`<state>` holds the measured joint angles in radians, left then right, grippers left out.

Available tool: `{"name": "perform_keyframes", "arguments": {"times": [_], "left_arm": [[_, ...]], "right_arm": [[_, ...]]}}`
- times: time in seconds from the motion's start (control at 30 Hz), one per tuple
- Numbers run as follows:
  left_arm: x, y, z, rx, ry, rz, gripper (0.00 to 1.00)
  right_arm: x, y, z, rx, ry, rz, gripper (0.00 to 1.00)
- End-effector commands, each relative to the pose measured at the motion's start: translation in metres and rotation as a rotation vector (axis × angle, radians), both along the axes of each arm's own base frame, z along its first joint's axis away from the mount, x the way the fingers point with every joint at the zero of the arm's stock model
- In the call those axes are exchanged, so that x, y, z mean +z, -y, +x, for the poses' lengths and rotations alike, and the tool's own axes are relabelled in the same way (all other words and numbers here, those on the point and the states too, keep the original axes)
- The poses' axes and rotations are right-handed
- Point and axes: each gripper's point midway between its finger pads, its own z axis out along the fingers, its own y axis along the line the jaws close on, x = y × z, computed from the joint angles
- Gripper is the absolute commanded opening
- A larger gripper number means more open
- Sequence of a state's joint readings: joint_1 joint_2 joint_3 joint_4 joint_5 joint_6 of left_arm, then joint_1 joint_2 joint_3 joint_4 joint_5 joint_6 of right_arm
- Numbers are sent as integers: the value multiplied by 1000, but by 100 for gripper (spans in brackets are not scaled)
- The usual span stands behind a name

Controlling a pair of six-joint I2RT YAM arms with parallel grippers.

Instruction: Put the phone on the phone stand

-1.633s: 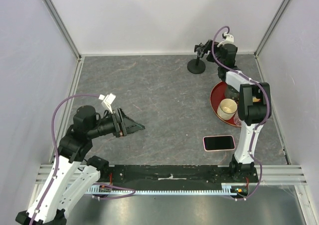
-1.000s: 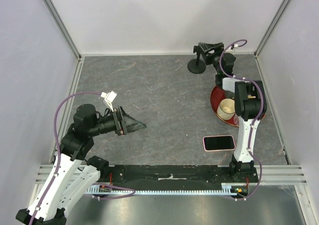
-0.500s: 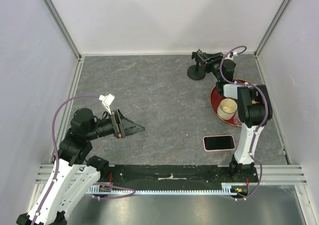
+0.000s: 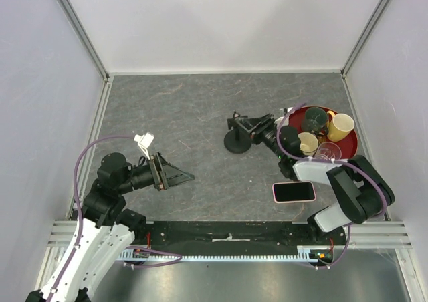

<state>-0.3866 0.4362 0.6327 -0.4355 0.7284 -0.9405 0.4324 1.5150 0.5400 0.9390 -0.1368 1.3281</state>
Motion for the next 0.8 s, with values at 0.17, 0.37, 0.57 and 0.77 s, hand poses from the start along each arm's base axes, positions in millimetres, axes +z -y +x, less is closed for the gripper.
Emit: {"name": "perform_keyframes", "arguments": {"times": [0.17, 0.37, 0.57, 0.77], "left_arm": [[3, -2, -17, -14, -2, -89, 78], [7, -4, -28, -26, -8, -118, 77], [16, -11, -32, 12, 43, -99, 77], [6, -11, -33, 9, 34, -90, 78]], "right_arm": [[68, -28, -43, -31, 259, 198, 4], [46, -45, -47, -33, 150, 123, 69], [14, -23, -56, -54, 38, -299, 98], [-7, 104, -75, -412, -163, -844, 98]]}}
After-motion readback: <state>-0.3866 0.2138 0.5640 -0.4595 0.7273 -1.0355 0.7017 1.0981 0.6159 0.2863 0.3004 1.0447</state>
